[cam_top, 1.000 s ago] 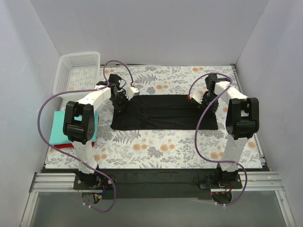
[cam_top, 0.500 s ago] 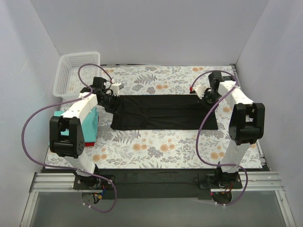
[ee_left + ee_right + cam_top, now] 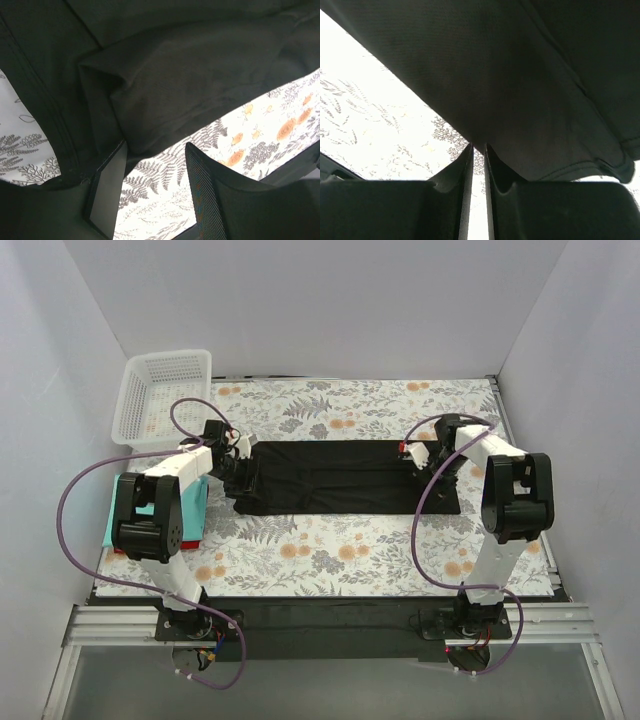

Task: Fold and stack the t-shirts
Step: Fold the tshirt

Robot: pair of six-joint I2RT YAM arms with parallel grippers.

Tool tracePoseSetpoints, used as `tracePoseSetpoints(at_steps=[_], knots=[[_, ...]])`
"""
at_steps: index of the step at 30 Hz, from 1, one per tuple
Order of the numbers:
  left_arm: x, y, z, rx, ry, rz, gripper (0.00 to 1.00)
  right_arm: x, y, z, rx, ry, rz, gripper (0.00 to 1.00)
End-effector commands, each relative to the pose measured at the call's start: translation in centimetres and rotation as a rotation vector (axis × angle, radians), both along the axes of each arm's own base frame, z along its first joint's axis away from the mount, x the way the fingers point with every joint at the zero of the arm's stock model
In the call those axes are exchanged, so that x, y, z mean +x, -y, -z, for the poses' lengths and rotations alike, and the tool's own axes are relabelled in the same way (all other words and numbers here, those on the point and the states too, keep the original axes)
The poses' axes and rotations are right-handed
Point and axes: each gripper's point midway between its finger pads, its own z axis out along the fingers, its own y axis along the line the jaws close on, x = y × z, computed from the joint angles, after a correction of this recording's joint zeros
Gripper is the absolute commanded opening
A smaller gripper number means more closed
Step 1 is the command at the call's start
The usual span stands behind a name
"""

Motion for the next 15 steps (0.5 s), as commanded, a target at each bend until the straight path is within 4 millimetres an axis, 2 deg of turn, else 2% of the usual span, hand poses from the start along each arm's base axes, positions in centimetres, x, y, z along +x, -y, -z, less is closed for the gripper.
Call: tracePoseSetpoints(at_steps=[1, 9, 12, 15], knots=[[0.8, -0.2, 0.6, 0.013, 0.011, -0.032, 0.49, 0.4, 0.4, 0.9, -0.024, 0.004, 0.018, 0.19], [1.0, 0.0, 1.6, 0.007, -0.017, -0.036, 0.47, 0.9, 0.9, 1.3, -0.049, 0.007, 0.013, 0.18], [1.2, 0.2, 1.2, -0.006, -0.012, -0.029, 0.38, 0.8, 0.9, 1.4, -0.052, 0.004, 0.011, 0.17], [1.8, 0.7, -0.5, -0.035, 0.027, -0.023, 0.26, 0.7, 0.9, 1.5, -0.052, 0.002, 0.008, 0.17]])
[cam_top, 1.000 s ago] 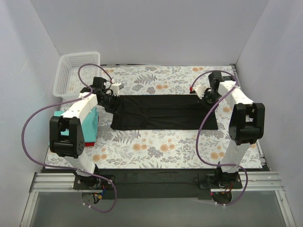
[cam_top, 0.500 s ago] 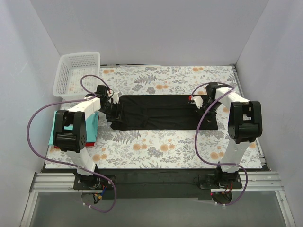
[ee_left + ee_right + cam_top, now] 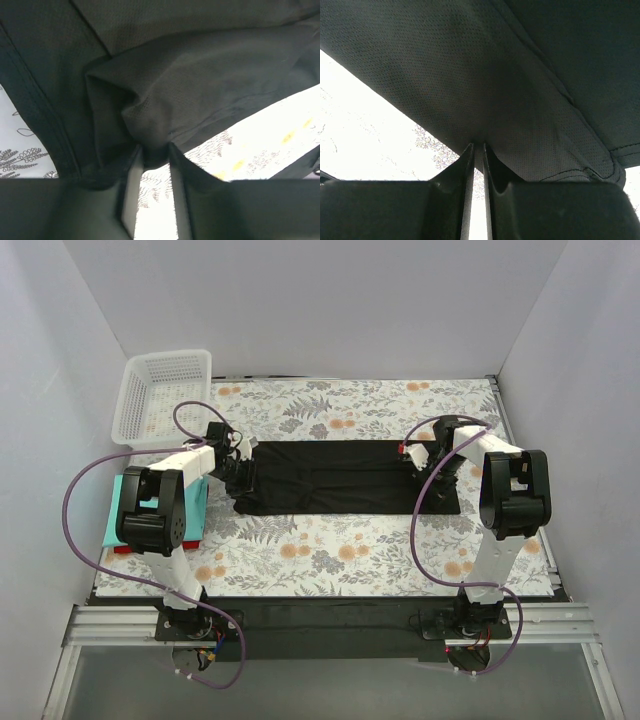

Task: Fold and stack the t-shirts
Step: Fold the tshirt

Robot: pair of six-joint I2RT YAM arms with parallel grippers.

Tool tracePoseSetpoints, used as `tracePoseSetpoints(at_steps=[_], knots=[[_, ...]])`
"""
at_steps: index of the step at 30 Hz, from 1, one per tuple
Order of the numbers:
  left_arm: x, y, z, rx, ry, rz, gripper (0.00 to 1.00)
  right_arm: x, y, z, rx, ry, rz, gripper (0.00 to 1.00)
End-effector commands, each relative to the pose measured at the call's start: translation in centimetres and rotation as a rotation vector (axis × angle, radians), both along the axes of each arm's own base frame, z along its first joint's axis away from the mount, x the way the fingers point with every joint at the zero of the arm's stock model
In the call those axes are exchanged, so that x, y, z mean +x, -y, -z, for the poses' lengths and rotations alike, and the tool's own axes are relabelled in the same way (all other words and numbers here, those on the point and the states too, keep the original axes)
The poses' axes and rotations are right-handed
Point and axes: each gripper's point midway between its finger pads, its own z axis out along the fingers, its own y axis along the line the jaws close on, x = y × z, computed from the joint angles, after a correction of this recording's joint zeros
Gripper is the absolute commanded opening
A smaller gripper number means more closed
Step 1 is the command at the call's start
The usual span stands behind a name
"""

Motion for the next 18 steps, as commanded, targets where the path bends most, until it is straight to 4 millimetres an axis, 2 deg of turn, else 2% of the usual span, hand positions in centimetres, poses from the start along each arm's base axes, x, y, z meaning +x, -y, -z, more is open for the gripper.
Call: tracePoseSetpoints(at_steps=[1, 6, 16, 18], knots=[[1.7, 0.7, -2.8, -0.045, 0.086, 0.011, 0.23, 0.1, 0.1, 0.0, -0.006, 0.005, 0.008, 0.17], [2.9, 1.2, -4.3, -0.069, 0.130, 0.017, 0.00, 0.0, 0.4, 0.2, -0.017, -0.002, -0.003, 0.17], [8.4, 3.9, -7.7, -0.219, 0.223, -0.006, 0.00, 0.2, 1.0, 0.5, -0.048, -0.002, -0.011, 0.16], [9.6, 4.2, -7.6, -0.233, 0.226, -0.014, 0.00, 0.4, 1.0, 0.4, -0.048, 0.000, -0.008, 0.15]])
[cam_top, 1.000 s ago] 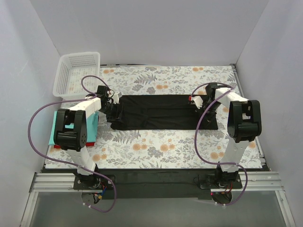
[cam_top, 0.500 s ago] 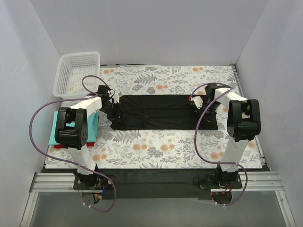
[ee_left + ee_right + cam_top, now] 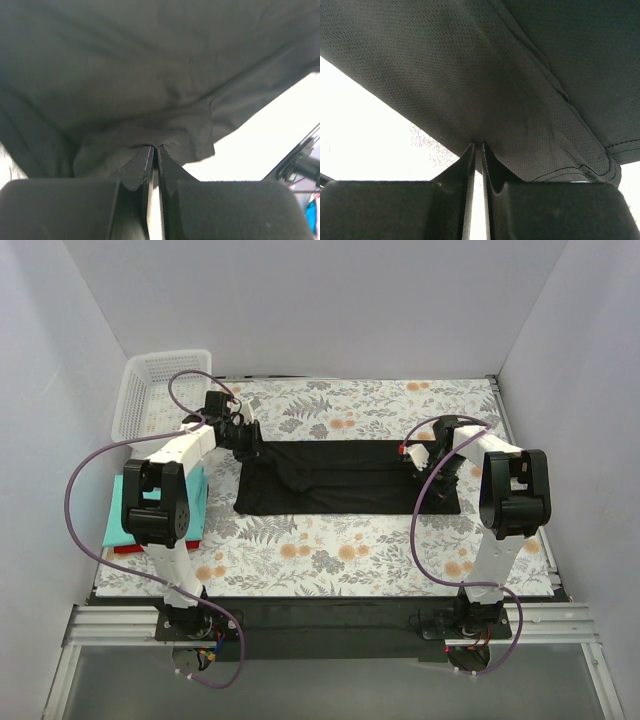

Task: Fold and stack the t-shirts
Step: Fold the tshirt

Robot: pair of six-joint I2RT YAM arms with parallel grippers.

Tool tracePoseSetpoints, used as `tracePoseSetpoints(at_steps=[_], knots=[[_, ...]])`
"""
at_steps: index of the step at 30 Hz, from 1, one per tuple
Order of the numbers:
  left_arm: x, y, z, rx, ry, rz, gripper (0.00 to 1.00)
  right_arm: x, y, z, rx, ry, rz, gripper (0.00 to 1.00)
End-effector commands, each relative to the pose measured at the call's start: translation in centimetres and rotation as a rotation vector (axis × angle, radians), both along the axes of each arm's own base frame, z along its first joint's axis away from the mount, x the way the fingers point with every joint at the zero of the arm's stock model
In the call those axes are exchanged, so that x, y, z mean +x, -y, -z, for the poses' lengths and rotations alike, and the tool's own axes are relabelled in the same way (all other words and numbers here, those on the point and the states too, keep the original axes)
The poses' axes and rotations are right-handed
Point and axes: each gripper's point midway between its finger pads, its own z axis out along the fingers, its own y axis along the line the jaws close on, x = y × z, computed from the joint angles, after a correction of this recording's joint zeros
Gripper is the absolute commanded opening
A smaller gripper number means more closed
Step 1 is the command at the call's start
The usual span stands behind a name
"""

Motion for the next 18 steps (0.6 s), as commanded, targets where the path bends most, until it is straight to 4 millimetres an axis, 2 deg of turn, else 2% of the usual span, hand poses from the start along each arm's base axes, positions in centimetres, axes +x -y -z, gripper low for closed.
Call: tracePoseSetpoints(at_steps=[1, 6, 10, 11, 12, 14, 15, 17, 18], knots=[[2.4, 1.3, -1.2, -0.081, 0.034, -0.013, 0.00, 0.3, 0.5, 0.3, -0.020, -0.004, -0.001, 0.15], [4.5, 1.4, -0.1, -0.096, 0.033, -0.068, 0.00, 0.2, 0.6, 0.3, -0.027, -0.008, -0.003, 0.15], [5.6, 1.7, 0.0, -0.126, 0.056, -0.108, 0.05, 0.2, 0.6, 0.1, -0.025, -0.002, -0.003, 0.15], [5.9, 1.6, -0.1, -0.132, 0.057, -0.132, 0.06, 0.3, 0.5, 0.1, -0.023, -0.001, -0.002, 0.15], [6.6, 1.7, -1.0, -0.151, 0.103, -0.145, 0.06, 0.3, 0.5, 0.0, -0.020, 0.001, -0.002, 0.15], [6.6, 1.4, -1.1, -0.183, 0.112, -0.176, 0.08, 0.3, 0.4, 0.0, -0.018, 0.002, -0.001, 0.15], [7.4, 1.4, -2.4, -0.214, 0.156, -0.199, 0.09, 0.4, 0.4, -0.1, -0.016, 0.005, -0.002, 0.15], [7.5, 1.4, -2.6, -0.234, 0.166, -0.222, 0.11, 0.7, 0.3, -0.3, -0.012, 0.017, 0.000, 0.15], [7.9, 1.3, -3.1, -0.249, 0.179, -0.239, 0.21, 0.8, 0.2, -0.5, -0.009, 0.019, 0.001, 0.15]])
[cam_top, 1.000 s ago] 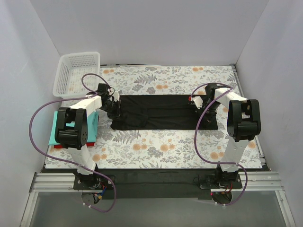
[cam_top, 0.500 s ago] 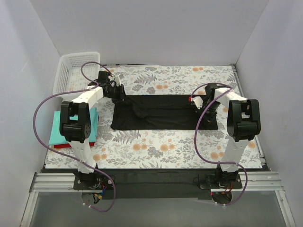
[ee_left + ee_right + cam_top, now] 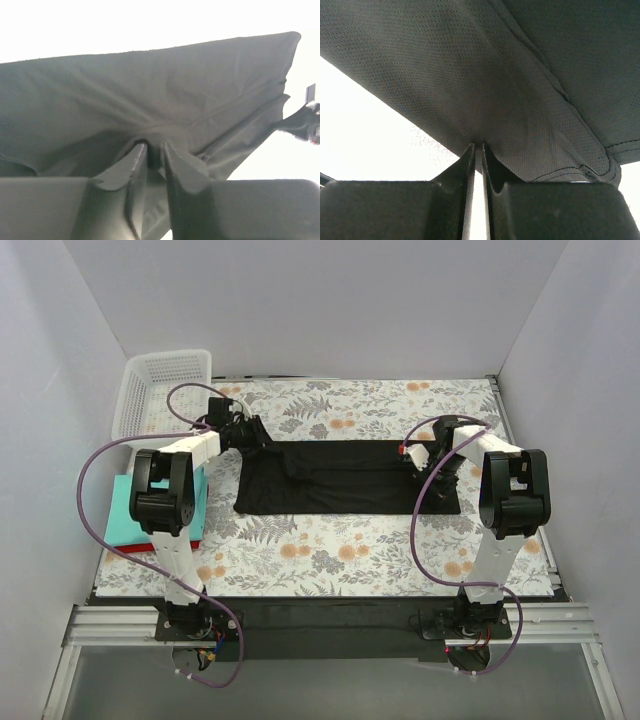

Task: Fold and stack the t-shirts
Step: Fold the tshirt

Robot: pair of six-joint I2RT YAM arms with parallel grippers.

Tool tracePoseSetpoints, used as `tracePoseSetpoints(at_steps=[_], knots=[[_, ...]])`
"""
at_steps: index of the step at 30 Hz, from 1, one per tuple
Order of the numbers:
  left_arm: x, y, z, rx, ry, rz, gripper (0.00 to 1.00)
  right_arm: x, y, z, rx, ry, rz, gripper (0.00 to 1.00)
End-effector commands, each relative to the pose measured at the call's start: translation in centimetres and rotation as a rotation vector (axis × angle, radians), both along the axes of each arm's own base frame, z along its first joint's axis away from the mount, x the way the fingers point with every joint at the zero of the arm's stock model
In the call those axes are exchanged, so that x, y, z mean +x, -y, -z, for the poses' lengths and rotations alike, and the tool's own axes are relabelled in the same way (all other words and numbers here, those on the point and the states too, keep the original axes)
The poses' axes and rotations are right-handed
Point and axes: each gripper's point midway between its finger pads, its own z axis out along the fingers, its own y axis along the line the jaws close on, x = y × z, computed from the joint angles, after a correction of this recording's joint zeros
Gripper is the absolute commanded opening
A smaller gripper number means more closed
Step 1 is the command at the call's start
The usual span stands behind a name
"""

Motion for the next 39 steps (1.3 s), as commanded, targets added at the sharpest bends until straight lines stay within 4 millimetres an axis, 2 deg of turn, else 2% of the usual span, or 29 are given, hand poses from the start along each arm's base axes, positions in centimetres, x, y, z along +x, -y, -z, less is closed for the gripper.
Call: tracePoseSetpoints(at_steps=[1, 3, 4, 6, 8, 11, 15, 17, 21, 25, 28, 32, 33, 36, 39], knots=[[1.8, -0.2, -5.4, -0.082, 0.151, -0.069, 0.25, 1.0, 0.2, -0.8, -0.005, 0.032, 0.002, 0.15], [1.6, -0.4, -5.7, -0.080, 0.161, -0.071, 0.32, 1.4, 0.0, -1.3, 0.005, 0.049, 0.004, 0.15], [1.5, -0.9, -6.8, -0.083, 0.186, -0.073, 0.38, 1.7, -0.1, -1.8, 0.010, 0.063, 0.007, 0.16], [0.6, -1.4, -7.4, -0.081, 0.202, -0.065, 0.44, 2.3, -0.4, -2.6, 0.023, 0.087, 0.010, 0.16], [-0.7, -1.5, -8.6, -0.055, 0.260, -0.026, 0.45, 2.6, -0.5, -3.3, 0.029, 0.102, 0.013, 0.16], [-2.5, -1.7, -9.0, -0.019, 0.293, 0.017, 0.41, 3.4, -0.6, -4.2, 0.033, 0.125, 0.014, 0.16], [-5.3, -1.1, -5.9, 0.042, 0.190, 0.104, 0.28, 4.2, -0.5, -4.6, 0.028, 0.137, 0.014, 0.16], [-6.0, -0.9, -4.5, 0.077, 0.163, 0.132, 0.20, 4.3, -0.6, -4.7, 0.027, 0.133, 0.016, 0.16], [-7.8, 0.5, -1.3, 0.153, 0.076, 0.182, 0.13, 4.2, -0.5, -4.5, 0.022, 0.122, 0.014, 0.16], [-8.4, 2.1, 1.0, 0.209, 0.040, 0.225, 0.09, 4.0, -0.2, -4.2, 0.010, 0.112, 0.010, 0.15], [-8.3, 3.7, 2.0, 0.233, 0.024, 0.239, 0.09, 3.9, -0.1, -3.9, 0.006, 0.103, 0.010, 0.15], [-6.2, 5.0, 3.1, 0.222, 0.015, 0.217, 0.11, 3.6, -0.1, -3.6, 0.005, 0.092, 0.006, 0.15], [-4.6, 5.5, 1.9, 0.209, 0.057, 0.208, 0.11, 3.5, -0.2, -3.5, 0.006, 0.090, 0.006, 0.15], [-2.3, 6.5, 0.6, 0.174, 0.103, 0.196, 0.11, 3.4, -0.2, -3.6, 0.011, 0.090, 0.003, 0.15], [-1.4, 7.5, -0.3, 0.148, 0.136, 0.214, 0.12, 3.7, -0.3, -3.9, 0.015, 0.101, 0.000, 0.15]])
